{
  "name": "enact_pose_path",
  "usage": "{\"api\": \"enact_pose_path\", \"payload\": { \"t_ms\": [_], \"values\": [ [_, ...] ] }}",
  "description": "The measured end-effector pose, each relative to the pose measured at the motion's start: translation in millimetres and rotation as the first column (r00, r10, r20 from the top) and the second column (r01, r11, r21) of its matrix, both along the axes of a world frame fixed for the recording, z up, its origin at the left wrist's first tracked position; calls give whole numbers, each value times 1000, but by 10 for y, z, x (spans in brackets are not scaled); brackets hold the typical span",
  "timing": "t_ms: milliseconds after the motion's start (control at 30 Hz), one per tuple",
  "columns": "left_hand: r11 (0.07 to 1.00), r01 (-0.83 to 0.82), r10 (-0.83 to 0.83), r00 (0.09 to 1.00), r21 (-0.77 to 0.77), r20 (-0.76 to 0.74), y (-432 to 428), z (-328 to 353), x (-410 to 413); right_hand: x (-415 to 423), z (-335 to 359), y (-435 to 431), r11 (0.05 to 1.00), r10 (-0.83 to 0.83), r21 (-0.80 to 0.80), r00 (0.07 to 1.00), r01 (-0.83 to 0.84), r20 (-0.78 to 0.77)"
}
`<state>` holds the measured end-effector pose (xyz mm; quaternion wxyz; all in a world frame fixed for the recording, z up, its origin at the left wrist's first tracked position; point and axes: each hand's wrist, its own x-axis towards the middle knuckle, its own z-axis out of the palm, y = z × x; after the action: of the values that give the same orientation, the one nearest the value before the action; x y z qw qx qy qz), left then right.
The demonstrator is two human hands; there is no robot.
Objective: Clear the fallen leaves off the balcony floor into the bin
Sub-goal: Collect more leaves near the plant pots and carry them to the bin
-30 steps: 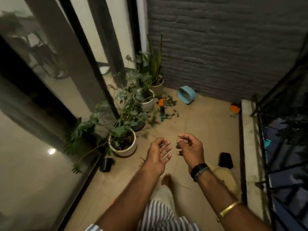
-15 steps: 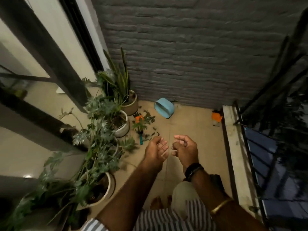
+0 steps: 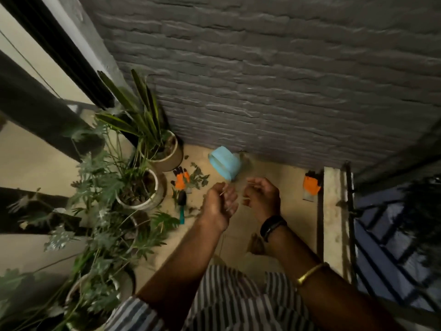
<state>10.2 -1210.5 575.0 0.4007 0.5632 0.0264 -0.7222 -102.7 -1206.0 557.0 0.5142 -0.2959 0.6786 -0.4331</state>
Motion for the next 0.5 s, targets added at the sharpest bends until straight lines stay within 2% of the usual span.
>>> {"api": "enact_pose_path", "payload": {
  "t_ms": [200,367,500],
  "values": [
    [987,-136,141,989,80,-55,-1061,-185,-300,-238,-181,-1055,994,66,94,998,-64,-17],
    [985,-137,148,983,106,-104,-1957,-424,-426,-400,-419,-1977,984,109,144,994,-105,-18],
    [983,-146,154,986,112,-60,-2520,-739,-381,-448,-729,-2620,974,137,182,990,-137,14]
  ]
}}
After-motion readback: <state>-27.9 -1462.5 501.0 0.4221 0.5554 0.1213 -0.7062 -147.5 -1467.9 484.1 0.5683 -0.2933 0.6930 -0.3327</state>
